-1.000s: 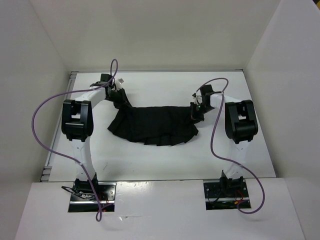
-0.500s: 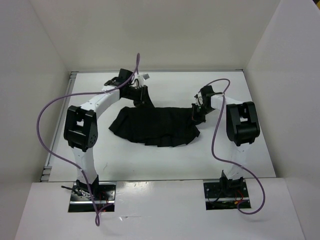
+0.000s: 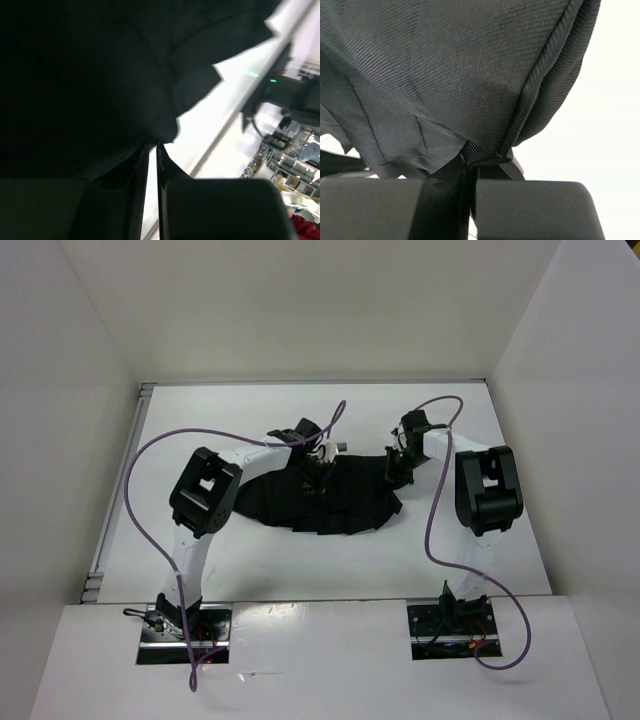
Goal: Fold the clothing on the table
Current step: Fold the skirt
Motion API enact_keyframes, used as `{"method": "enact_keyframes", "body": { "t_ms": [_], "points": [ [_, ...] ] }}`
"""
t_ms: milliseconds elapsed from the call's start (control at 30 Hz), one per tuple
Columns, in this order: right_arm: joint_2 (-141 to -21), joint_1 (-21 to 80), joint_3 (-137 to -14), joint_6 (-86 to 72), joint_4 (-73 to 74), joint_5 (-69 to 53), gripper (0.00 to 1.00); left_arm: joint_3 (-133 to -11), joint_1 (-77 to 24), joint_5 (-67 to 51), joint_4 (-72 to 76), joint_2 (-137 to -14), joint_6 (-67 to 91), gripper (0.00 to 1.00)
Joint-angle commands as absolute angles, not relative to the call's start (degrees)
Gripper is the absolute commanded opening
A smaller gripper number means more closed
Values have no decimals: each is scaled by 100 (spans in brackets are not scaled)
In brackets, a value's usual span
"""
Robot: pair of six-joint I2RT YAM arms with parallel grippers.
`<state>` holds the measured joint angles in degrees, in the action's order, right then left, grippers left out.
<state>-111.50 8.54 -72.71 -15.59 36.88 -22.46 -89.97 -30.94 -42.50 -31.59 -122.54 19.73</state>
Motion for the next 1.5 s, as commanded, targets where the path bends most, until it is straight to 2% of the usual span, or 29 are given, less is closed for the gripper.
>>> {"method": "enact_keyframes", "body": {
  "t_ms": [0,100,400,700,867,933,967,1000,1100,1233,1300,1433,1467],
  "points": [
    [-10653,932,-7233,-1591,3797,-2328,0,-9053,-3155,-3850,-3146,-12454,1968,17],
    [-10460,932,-7233,-1644,3797,-2487,0,-9000,-3155,-3622,-2979,-12787,2135,14],
    [-9353,1387,-7628,-1766,4017,-3207,0,-8868,-3155,-3234,-2672,-12911,2373,14],
    [-9010,1863,-7734,-2169,3525,-4113,0,-9404,-3155,-3366,-2558,-12964,2549,14],
    [-9140,1995,-7945,-2119,3603,-3947,0,-9676,-3103,-3428,-2759,-12886,2549,14],
    [-9193,1995,-7945,-2057,3682,-3623,0,-9677,-3041,-3498,-2830,-12517,2549,20],
    [-9246,1995,-7998,-2004,3761,-3621,0,-9677,-2971,-3498,-2891,-12350,2497,38],
    [-9246,1995,-7998,-2004,3814,-3551,0,-9677,-2892,-3498,-3031,-11992,2496,46],
    [-9246,1942,-8051,-1942,3814,-3367,0,-9729,-2752,-3288,-3391,-11358,2251,58],
    [-9246,1942,-8173,-1881,3937,-3296,0,-9729,-2348,-2964,-3700,-10846,2030,58],
    [-9246,1890,-8227,-1828,4008,-3165,0,-9650,-2181,-2691,-3762,-10776,1978,53],
    [-9246,1890,-8428,-1828,4192,-3042,0,-9361,-1688,-2032,-3762,-10881,1978,37],
    [-9246,1890,-8429,-1828,4192,-3041,0,-9282,-1531,-1569,-3683,-10942,2056,26]
  ]
}}
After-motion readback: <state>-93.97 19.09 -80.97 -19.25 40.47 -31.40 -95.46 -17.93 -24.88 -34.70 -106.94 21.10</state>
